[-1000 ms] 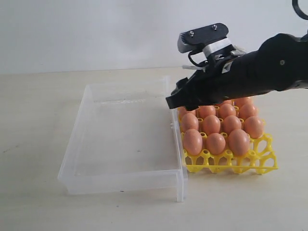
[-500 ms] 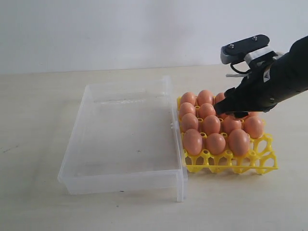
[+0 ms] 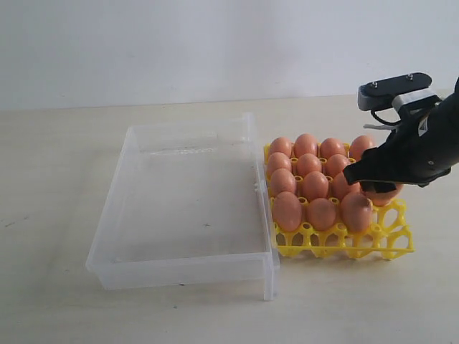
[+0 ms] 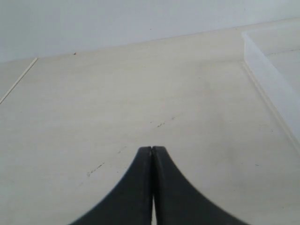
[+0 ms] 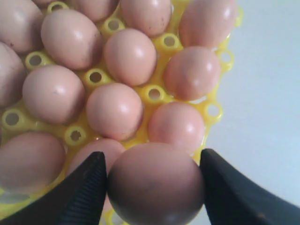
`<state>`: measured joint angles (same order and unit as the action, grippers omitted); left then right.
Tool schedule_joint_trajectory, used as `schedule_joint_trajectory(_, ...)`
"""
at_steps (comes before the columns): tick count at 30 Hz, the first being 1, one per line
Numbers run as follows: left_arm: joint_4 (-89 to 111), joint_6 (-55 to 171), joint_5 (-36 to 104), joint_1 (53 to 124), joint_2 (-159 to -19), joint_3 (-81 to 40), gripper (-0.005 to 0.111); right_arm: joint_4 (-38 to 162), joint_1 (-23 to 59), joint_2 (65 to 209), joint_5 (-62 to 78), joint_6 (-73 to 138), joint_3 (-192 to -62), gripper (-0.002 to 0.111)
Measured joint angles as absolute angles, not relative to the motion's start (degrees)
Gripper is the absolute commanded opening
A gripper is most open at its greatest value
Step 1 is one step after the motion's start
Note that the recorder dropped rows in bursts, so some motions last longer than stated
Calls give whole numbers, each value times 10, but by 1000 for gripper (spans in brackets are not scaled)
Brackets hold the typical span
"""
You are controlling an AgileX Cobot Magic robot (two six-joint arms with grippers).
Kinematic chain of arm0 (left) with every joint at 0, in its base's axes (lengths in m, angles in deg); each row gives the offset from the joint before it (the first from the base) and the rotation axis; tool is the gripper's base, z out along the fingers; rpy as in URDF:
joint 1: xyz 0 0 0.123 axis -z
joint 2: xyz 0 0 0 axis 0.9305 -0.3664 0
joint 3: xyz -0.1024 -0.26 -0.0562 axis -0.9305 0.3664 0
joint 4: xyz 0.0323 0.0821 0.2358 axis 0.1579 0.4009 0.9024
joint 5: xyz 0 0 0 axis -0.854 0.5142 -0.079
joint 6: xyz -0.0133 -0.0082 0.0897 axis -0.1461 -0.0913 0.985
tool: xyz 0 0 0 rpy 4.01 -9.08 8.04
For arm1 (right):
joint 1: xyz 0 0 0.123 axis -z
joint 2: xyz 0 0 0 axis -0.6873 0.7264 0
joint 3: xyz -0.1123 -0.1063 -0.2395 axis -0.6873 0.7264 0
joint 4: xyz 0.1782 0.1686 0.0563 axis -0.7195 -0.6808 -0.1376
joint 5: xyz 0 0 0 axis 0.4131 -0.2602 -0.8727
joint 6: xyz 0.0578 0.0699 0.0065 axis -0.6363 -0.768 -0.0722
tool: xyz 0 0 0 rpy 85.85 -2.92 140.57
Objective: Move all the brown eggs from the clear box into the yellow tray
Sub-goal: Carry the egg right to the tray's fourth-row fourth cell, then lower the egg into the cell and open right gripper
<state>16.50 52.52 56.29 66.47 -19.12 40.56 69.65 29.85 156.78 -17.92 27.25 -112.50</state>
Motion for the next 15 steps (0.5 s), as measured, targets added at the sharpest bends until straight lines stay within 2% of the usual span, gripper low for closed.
schedule_joint_trajectory(15, 165, 525, 563, 665, -191, 406, 0, 701, 298, 1568, -201, 246, -1113, 0)
